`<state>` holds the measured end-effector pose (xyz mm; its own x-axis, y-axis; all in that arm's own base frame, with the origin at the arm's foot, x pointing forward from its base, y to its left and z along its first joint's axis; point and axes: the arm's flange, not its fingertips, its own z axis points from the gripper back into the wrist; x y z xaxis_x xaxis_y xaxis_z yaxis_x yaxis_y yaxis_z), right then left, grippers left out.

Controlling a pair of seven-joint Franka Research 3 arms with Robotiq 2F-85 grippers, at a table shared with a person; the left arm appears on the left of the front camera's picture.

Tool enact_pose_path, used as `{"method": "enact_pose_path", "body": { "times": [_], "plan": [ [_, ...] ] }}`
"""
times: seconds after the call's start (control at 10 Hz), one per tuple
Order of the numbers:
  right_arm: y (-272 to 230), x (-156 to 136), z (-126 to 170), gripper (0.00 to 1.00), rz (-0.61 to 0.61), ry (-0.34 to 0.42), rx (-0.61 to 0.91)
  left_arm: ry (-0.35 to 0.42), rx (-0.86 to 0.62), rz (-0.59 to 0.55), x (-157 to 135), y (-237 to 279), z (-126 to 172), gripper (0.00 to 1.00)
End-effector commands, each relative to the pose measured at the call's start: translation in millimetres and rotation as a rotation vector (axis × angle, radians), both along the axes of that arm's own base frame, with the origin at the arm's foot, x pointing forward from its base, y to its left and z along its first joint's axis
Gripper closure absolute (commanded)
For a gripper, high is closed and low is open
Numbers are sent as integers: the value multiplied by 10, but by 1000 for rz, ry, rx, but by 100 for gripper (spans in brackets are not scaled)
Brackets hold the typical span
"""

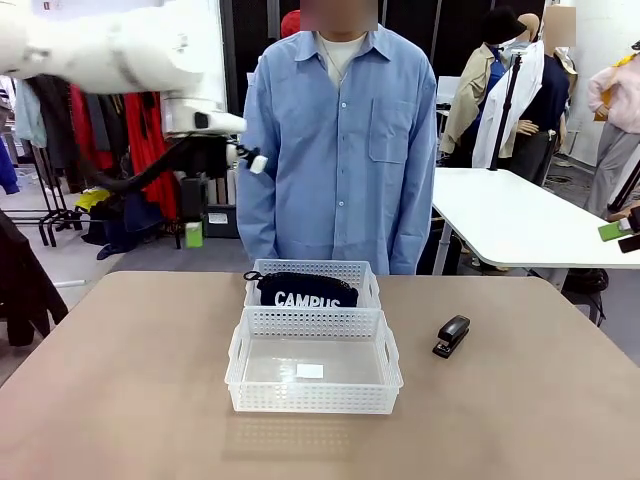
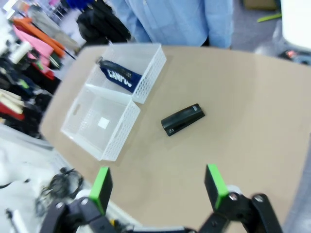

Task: Distribute items into two baskets.
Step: Pick up the Stapler that the person points to.

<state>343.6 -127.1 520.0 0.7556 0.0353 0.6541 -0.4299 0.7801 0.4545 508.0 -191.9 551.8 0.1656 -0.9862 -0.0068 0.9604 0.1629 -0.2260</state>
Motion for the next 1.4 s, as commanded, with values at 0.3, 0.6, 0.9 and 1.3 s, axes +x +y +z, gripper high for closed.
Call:
{"method": "enact_pose_path", "body": {
  "times": [0.3, 0.6, 0.9, 1.3],
  "plan": [
    [-5, 22, 15, 0, 8, -26, 30, -262, -230, 496, -1254, 1249, -310, 0],
    [-5, 22, 15, 0, 8, -26, 30, -358, -421, 645, -1160, 1660, -136, 0],
    [-5, 22, 15, 0, 8, -26, 30, -409, -545, 693, -922, 1866, 23, 0],
    [-5, 22, 15, 0, 8, -26, 30, -466, -649, 762, -987, 2259, 65, 0]
  ]
}}
